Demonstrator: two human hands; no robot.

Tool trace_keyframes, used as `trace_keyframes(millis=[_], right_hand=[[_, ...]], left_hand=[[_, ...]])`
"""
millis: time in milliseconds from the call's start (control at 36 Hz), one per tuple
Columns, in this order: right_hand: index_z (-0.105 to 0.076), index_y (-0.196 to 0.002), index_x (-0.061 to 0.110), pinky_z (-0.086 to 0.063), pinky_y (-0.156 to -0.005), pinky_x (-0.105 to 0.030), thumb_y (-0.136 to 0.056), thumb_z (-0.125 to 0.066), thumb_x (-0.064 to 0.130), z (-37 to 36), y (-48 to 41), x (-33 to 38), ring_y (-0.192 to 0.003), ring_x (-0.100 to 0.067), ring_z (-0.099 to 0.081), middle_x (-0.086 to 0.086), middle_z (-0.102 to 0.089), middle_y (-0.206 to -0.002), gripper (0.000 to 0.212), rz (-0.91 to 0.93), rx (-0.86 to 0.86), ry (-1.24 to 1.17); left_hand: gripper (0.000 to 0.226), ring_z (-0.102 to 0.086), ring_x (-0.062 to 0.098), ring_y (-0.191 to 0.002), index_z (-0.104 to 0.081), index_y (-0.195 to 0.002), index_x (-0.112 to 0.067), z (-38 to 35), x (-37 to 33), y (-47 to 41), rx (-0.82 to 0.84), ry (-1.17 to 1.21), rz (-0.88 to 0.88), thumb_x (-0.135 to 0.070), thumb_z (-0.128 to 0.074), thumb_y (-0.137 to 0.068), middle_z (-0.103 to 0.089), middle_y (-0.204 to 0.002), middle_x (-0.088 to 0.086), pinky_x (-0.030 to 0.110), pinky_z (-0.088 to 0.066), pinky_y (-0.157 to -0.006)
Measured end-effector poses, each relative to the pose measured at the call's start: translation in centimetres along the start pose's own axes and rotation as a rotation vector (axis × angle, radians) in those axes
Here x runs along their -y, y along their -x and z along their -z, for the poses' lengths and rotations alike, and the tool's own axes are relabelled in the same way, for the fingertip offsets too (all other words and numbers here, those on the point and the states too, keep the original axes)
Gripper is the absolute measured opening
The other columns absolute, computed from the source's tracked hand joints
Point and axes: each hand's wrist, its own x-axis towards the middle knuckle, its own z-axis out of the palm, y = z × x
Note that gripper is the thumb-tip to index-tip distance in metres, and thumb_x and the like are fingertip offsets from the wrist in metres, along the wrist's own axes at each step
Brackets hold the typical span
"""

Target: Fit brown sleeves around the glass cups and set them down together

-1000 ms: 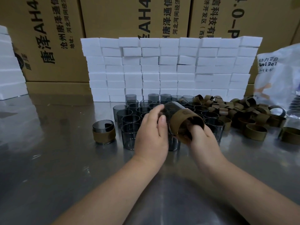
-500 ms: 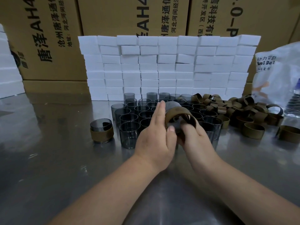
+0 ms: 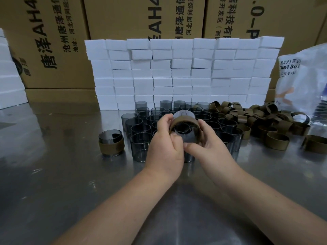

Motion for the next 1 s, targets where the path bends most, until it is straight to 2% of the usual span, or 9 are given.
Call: trace_keyframes(millis=[83,167,250,306,361,528,695,917,1000], right_hand=[[-0.024,-0.148,0.011,-0.045,-0.067,-0.003,-0.083,-0.058,-0.009,0.18,-0.14,-0.11,-0.1,0.011,-0.057,-0.005,-0.047,-0.142,0.076,0.006,0.011,-0.01],[-0.029,-0.146,0.007,-0.048,-0.068,-0.006,-0.082,-0.054,-0.012,0.44,-0.2,-0.11,-0.104,0.0,-0.059,-0.007,-0.053,-0.135,0.071,0.004,0.032,-0.02],[-0.034,-0.142,0.003,-0.047,-0.063,-0.008,-0.082,-0.05,-0.015,0.63,-0.18,0.08,-0.085,0.002,-0.062,-0.011,-0.058,-0.125,0.065,0.002,0.048,-0.018],[-0.043,-0.135,0.001,-0.045,-0.058,-0.008,-0.081,-0.048,-0.018,0.65,-0.18,0.11,-0.069,0.006,-0.06,-0.007,-0.063,-0.104,0.057,0.011,0.058,-0.001],[-0.05,-0.128,0.001,-0.042,-0.054,-0.007,-0.079,-0.046,-0.02,0.67,-0.26,-0.01,-0.06,0.007,-0.056,0.001,-0.061,-0.087,0.053,0.011,0.053,0.007],[-0.058,-0.116,0.002,-0.04,-0.054,-0.009,-0.072,-0.052,-0.012,0.84,-0.49,-0.02,-0.057,0.004,-0.05,0.013,-0.059,-0.067,0.047,0.002,0.009,0.014],[-0.05,-0.131,0.004,-0.04,-0.062,-0.015,-0.056,-0.053,0.008,0.85,-0.6,0.28,-0.069,-0.001,-0.052,0.01,-0.06,-0.081,0.075,0.012,-0.014,0.063],[-0.047,-0.135,0.005,-0.044,-0.076,-0.027,-0.055,-0.054,0.01,0.86,-0.56,0.57,-0.085,-0.01,-0.058,0.005,-0.066,-0.091,0.08,0.05,-0.025,0.072],[-0.046,-0.136,0.005,-0.049,-0.092,-0.036,-0.054,-0.053,0.01,1.03,-0.55,0.63,-0.102,-0.017,-0.062,-0.001,-0.068,-0.106,0.083,0.049,-0.04,0.071]], left_hand=[[0.053,-0.05,-0.014,-0.091,-0.043,-0.129,-0.017,0.04,-0.04,-0.09,0.005,-0.001,-0.002,-0.027,-0.028,-0.079,-0.048,-0.093,-0.026,0.002,-0.036,-0.076],[0.051,-0.051,-0.013,-0.088,-0.046,-0.127,-0.018,0.01,-0.05,-0.06,-0.011,-0.006,-0.007,-0.031,-0.027,-0.082,-0.048,-0.09,-0.027,0.006,-0.04,-0.076],[0.049,-0.057,0.001,-0.092,-0.047,-0.126,-0.016,0.07,-0.29,-0.06,-0.01,0.019,-0.019,-0.036,-0.027,-0.086,-0.05,-0.092,-0.026,0.031,-0.051,-0.084],[0.049,-0.059,0.015,-0.099,-0.048,-0.125,-0.015,0.19,-0.41,-0.06,-0.012,0.037,-0.021,-0.037,-0.028,-0.086,-0.051,-0.095,-0.023,0.044,-0.052,-0.085],[0.051,-0.058,0.016,-0.102,-0.049,-0.127,-0.014,0.28,-0.44,-0.09,-0.018,0.03,-0.026,-0.038,-0.029,-0.086,-0.051,-0.095,-0.023,0.045,-0.051,-0.087],[0.053,-0.059,0.019,-0.102,-0.051,-0.128,-0.011,0.3,-0.36,-0.16,-0.026,0.027,-0.017,-0.038,-0.031,-0.087,-0.057,-0.099,-0.012,0.047,-0.052,-0.084],[0.055,-0.058,0.021,-0.112,-0.053,-0.129,-0.011,0.37,-0.26,-0.33,-0.024,0.073,0.03,-0.04,-0.034,-0.086,-0.062,-0.12,0.007,0.047,-0.05,-0.09],[0.037,-0.06,0.021,-0.108,-0.054,-0.128,-0.01,0.38,-0.04,-0.61,0.025,0.187,0.079,-0.024,-0.039,-0.097,-0.062,-0.119,0.01,0.045,-0.054,-0.085],[0.034,-0.062,0.019,-0.105,-0.055,-0.126,-0.011,0.32,0.12,-0.75,0.031,0.231,0.084,-0.021,-0.041,-0.097,-0.063,-0.118,0.01,0.038,-0.057,-0.08]])
